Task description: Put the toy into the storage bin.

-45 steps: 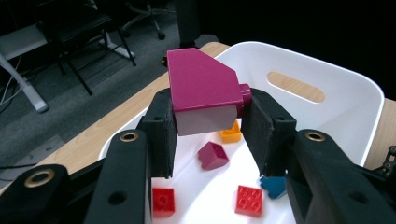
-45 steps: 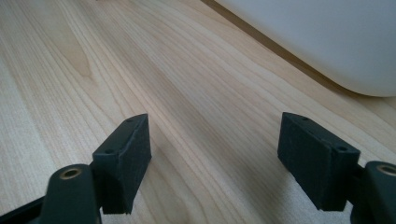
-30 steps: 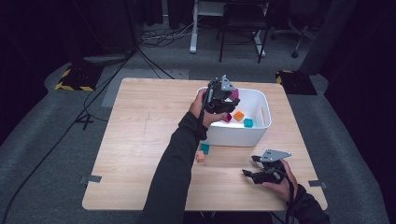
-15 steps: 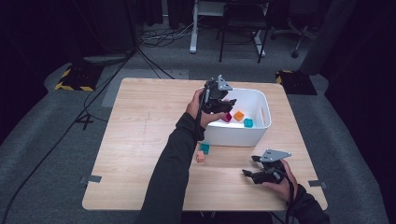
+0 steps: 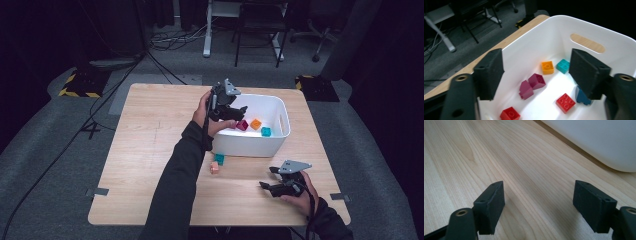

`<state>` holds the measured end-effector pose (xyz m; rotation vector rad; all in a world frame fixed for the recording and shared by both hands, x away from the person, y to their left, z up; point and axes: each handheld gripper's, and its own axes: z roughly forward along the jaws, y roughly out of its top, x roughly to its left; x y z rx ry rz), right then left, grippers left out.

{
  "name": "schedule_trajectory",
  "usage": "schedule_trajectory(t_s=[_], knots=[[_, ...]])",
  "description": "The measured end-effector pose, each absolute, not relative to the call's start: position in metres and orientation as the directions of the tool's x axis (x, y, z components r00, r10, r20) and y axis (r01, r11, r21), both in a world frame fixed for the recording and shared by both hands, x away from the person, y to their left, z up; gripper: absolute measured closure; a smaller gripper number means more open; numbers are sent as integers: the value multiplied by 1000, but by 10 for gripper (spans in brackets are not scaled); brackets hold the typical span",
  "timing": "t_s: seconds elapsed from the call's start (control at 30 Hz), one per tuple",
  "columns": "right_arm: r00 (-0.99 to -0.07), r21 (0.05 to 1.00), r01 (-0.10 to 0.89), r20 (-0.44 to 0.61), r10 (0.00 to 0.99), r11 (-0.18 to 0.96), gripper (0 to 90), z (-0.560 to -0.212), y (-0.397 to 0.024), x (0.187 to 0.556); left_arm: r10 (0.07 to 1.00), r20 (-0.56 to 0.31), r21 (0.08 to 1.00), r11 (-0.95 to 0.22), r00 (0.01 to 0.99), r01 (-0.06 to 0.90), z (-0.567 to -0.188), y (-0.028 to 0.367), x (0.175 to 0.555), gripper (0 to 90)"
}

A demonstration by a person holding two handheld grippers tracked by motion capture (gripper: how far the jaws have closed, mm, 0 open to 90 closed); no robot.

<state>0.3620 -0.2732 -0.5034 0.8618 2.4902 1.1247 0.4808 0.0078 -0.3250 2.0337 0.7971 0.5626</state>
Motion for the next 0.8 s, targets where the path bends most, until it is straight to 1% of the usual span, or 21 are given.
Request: schedule_trajectory(t_s=[0.13, 0.17, 0.3, 0.4, 0.5, 0.6, 0.63, 0.8], knots=[[-784, 751, 406, -6, 620, 520, 255, -503, -273, 362, 750, 76, 862, -380, 657, 334, -321, 26, 480, 168], [-784, 751, 406, -5, 620, 520, 255, -503, -273, 362, 757, 59, 869, -360, 651, 339, -320, 30, 479, 164], [-784, 752, 406, -6, 621, 520, 255, -503, -273, 362, 770, 61, 870, -353, 635, 345, -317, 46, 478, 161], [-785, 751, 405, -7, 619, 522, 255, -503, -273, 362, 775, 82, 863, -370, 627, 344, -315, 59, 477, 160], [-785, 751, 405, -7, 619, 522, 255, -503, -273, 362, 789, 79, 873, -350, 609, 340, -315, 72, 475, 158], [-784, 751, 407, -4, 621, 520, 255, -503, -273, 362, 803, 78, 872, -342, 591, 350, -318, 85, 474, 159], [-786, 751, 404, -7, 619, 523, 255, -503, -273, 362, 807, 89, 870, -348, 583, 348, -319, 89, 474, 159], [-785, 750, 407, -4, 619, 521, 255, -503, -273, 362, 819, 80, 861, -344, 568, 376, -330, 107, 473, 160]])
